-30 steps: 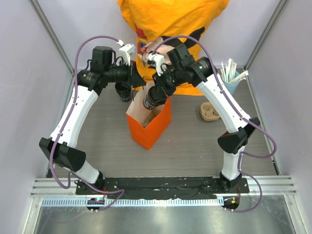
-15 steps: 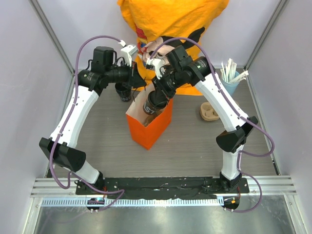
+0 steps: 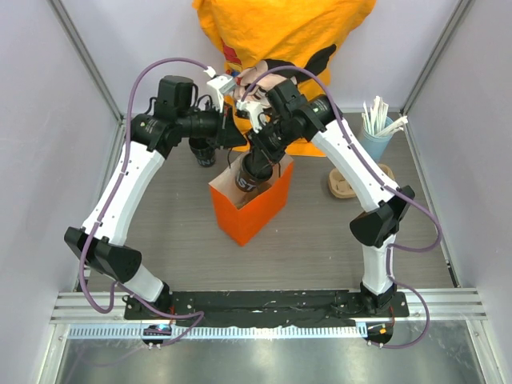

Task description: Pack the takeout coffee

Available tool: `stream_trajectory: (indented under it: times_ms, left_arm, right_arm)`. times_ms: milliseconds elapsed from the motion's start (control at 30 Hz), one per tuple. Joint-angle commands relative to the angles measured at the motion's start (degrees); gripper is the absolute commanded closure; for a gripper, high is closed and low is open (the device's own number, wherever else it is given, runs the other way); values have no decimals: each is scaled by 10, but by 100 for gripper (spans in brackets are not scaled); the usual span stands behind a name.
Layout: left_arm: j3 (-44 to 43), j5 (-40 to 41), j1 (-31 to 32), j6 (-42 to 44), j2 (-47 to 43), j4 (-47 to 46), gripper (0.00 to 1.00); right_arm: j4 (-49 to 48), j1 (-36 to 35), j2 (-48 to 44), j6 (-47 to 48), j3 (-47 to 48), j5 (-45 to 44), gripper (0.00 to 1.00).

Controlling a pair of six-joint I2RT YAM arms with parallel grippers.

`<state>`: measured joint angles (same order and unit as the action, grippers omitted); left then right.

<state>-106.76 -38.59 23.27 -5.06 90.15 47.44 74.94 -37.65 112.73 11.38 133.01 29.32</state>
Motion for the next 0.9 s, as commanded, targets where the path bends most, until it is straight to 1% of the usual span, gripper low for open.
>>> stream_trajectory:
  times_ms: [0,133,333,367,467,600,867]
  left_arm:
    - [-13,18,0,2,-13,-3,100]
    - [-3,54,-1,-2,-15,-8,100]
    - [20,106,-1,-16,-17,-17,100]
    - [22,125,-2,-19,-17,-19,100]
    - [26,147,-2,-26,-16,-23,100]
    - [30,158,-4,-32,-11,-27,100]
    - [30,182,-4,-41,-9,-31,100]
  right_arm:
    - [-40,0,9,-30,-7,-32,99]
    - [-59,0,4,-40,-20,-51,99]
    - [-115,1,-33,-50,-81,-92,99]
    - [-123,0,-37,-50,-95,-95,99]
    - [-125,-1,-42,-48,-115,-104,99]
    - [-118,-4,-44,-36,-118,-117,99]
    - [-86,-18,-36,2,-92,-171,99]
